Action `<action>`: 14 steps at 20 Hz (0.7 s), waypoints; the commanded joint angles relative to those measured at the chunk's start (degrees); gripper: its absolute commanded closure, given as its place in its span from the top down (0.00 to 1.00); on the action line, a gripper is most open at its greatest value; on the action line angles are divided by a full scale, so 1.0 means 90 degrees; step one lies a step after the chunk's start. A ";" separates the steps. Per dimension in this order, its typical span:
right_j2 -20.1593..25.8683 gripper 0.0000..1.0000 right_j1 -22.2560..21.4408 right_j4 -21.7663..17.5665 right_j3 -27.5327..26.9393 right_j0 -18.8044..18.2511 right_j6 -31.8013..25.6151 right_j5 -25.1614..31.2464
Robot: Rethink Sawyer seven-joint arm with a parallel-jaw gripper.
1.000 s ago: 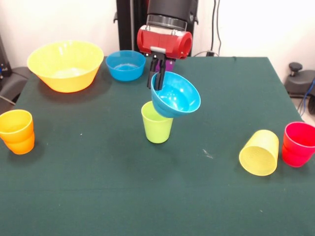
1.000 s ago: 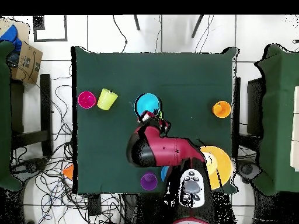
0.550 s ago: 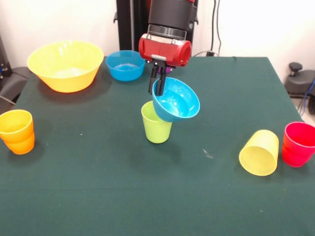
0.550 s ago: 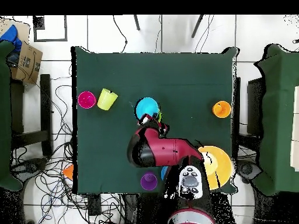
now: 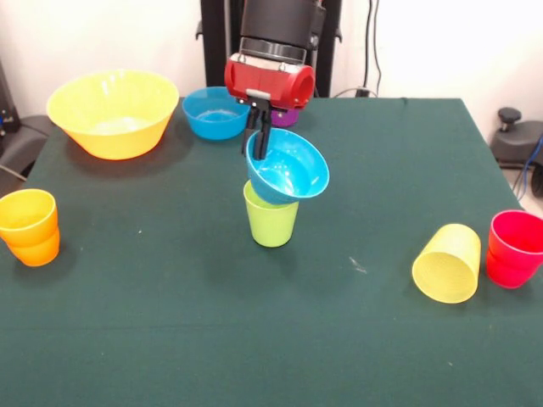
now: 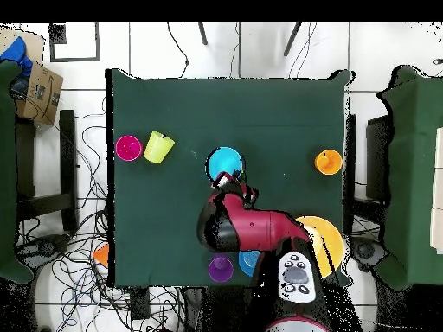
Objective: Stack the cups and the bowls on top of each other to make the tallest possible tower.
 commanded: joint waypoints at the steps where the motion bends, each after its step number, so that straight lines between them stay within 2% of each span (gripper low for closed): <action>1: 0.0793 0.00 -0.0066 -0.0521 0.0319 -0.0256 0.0061 0.0188; 7: 0.0884 0.00 0.0015 -0.0587 0.0325 -0.0336 0.0107 0.0119; 14: 0.0747 0.00 0.0255 -0.0539 0.0272 -0.0155 0.0236 -0.0176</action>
